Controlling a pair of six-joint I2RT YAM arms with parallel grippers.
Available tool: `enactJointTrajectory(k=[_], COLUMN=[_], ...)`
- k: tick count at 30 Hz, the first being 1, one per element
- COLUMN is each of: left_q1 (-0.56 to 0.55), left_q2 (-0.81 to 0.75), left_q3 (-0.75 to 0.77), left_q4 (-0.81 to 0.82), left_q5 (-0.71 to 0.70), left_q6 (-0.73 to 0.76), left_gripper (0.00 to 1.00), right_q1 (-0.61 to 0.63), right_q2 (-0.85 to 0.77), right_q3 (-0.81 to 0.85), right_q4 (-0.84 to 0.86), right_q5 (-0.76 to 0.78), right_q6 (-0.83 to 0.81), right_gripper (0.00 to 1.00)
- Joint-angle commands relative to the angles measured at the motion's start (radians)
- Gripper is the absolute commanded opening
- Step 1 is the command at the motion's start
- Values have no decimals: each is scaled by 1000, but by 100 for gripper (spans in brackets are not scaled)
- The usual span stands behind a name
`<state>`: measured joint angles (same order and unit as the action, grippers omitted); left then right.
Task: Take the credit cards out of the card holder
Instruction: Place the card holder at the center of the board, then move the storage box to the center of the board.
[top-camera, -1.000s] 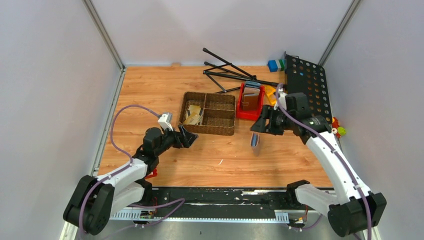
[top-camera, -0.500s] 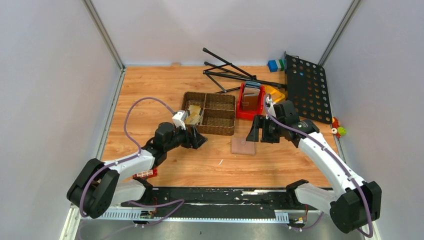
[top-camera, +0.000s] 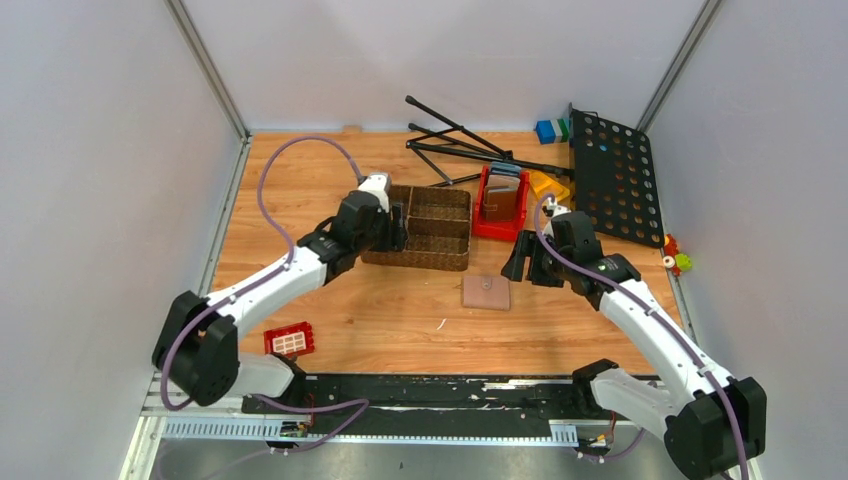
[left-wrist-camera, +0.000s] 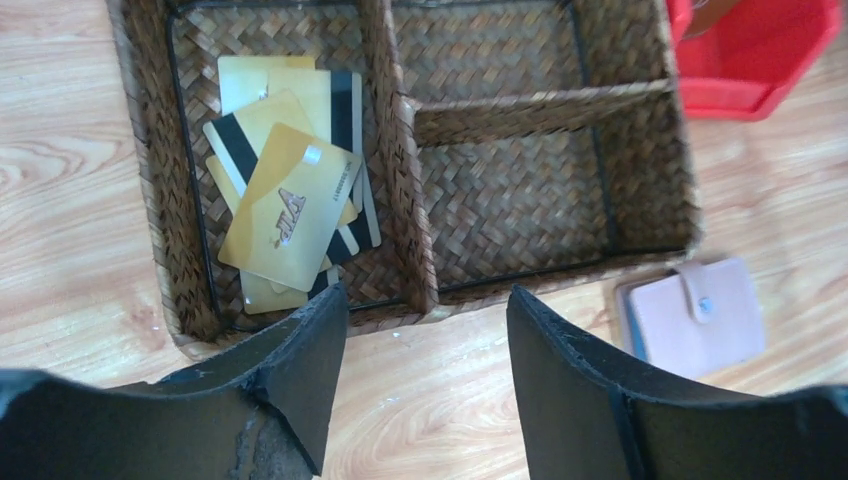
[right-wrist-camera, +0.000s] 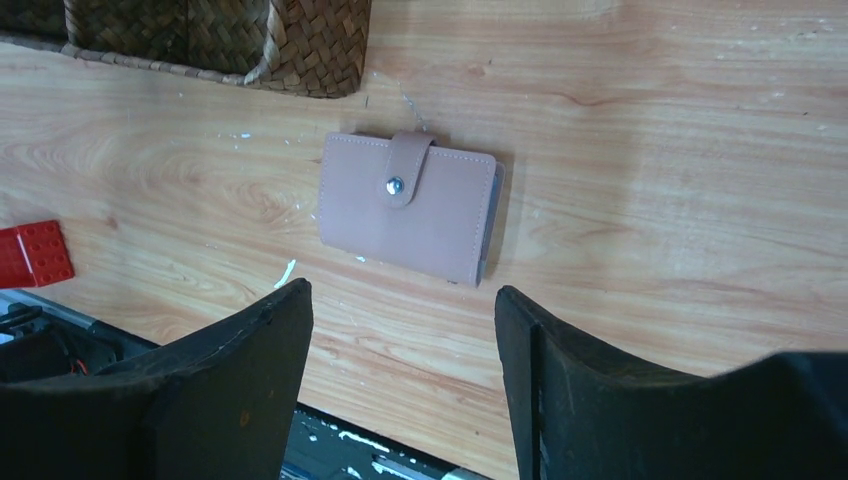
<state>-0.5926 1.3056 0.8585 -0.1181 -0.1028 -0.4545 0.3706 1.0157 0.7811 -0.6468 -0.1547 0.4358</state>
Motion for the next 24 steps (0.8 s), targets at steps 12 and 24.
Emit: enactJointTrajectory(k=[12,24], left_q1=[42,120], left_q2=[496,228], left_q3=[386,243], left_q4=[-369,-211], left_q5=[-176,-45], left_q6=[131,112], left_gripper=[43,63], right_q1=[-2,-1], right_q2=[-43,204], right_q3=[-47,-45], right_q4=[102,126], right_q5=[36,-7], right_q6=[42,24], right_gripper=[67,67])
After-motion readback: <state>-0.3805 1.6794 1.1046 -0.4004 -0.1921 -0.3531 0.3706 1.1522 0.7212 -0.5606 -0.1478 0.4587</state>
